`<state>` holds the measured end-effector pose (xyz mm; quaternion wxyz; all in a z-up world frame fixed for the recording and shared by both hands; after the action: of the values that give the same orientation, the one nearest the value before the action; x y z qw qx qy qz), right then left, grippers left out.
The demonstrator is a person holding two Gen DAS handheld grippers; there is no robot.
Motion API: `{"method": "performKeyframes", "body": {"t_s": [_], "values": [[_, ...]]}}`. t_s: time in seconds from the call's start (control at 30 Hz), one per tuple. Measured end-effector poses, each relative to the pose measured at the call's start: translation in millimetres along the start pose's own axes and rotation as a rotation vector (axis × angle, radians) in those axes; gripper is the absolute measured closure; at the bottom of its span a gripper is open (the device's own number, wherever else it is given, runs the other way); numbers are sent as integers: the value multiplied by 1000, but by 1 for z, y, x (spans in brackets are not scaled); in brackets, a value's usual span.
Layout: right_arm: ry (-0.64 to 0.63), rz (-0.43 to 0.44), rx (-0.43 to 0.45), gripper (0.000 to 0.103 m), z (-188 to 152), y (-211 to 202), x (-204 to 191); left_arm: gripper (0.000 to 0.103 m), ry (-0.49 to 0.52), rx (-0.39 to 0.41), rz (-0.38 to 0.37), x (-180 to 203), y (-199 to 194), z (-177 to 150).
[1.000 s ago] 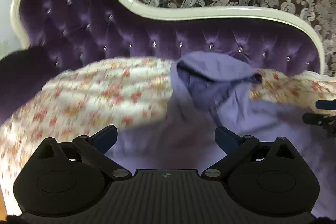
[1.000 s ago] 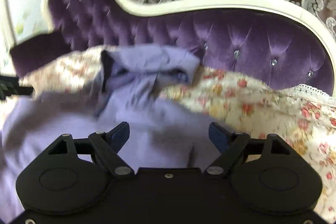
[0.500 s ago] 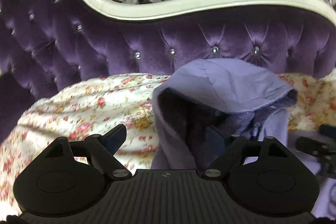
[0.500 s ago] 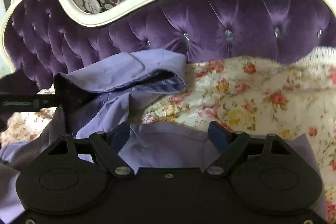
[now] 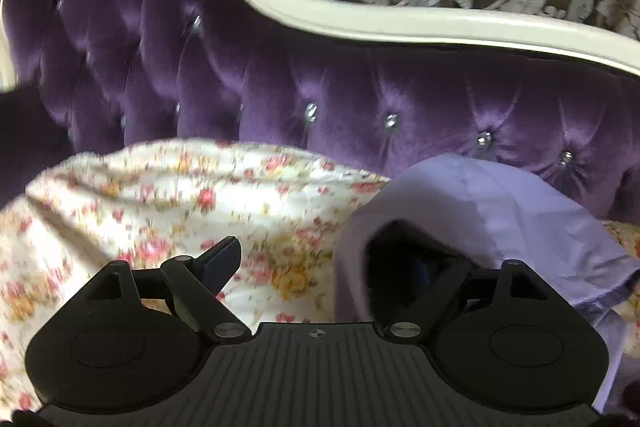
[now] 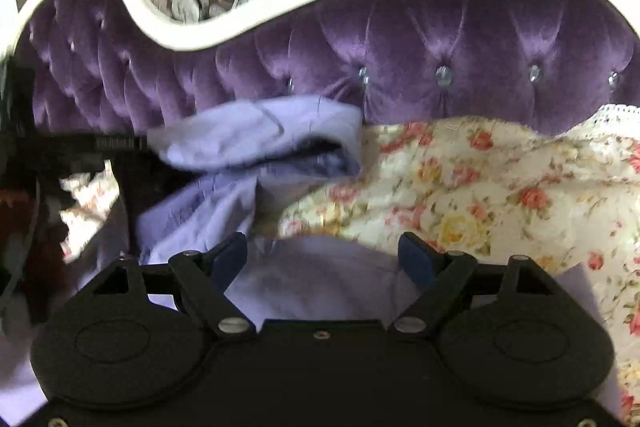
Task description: Fold small clothes
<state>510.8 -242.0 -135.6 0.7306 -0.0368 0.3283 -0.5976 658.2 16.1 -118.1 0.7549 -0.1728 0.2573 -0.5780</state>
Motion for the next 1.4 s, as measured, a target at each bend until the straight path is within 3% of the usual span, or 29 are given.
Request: {"method": "performKeyframes", "body": {"t_s": [0.1,0.2,0.37,0.47,0.57,0.8,0.9,1.07,1.23,1.4], "values": [[34,48,17,17,16,1,-8,20,3,4,-5,-1,3,-2],[101,98,-54,13,24,28,-11,20,0,21,-18,3,1,0],[121,69,-126,13,15,79,-13,20,-39,44,-27,5,3,0],[16,11,-118,11,7,95,-20,20,-70,39,-24,2,8,-2],[-15,19,-111,10,7,97,-24,20,-158,26,-26,-10,13,-4],[80,69,-54,12,11,91,-8,20,-481,-30,-29,-57,27,-13],[82,67,-48,12,12,90,-8,20,-570,-5,-30,-71,23,-15],[91,47,-30,12,13,87,-4,19,-626,66,-16,-82,13,-13],[77,-22,-12,12,20,82,5,19,-680,21,-12,-91,22,-23],[27,-65,-73,12,27,90,12,19,-708,-18,-22,-95,27,-28]]}}
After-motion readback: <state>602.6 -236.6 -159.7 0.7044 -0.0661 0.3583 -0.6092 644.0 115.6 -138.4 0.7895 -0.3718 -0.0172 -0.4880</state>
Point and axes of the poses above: each gripper's, at about its wrist camera, not at the fingertips, and y roughly the way its jaws point, x to its right, z to its top, the point moved 9 cm from there along y, roughly the way its jaws point, and after that the axes turned 15 degrees about z, right-handed, at the moved point
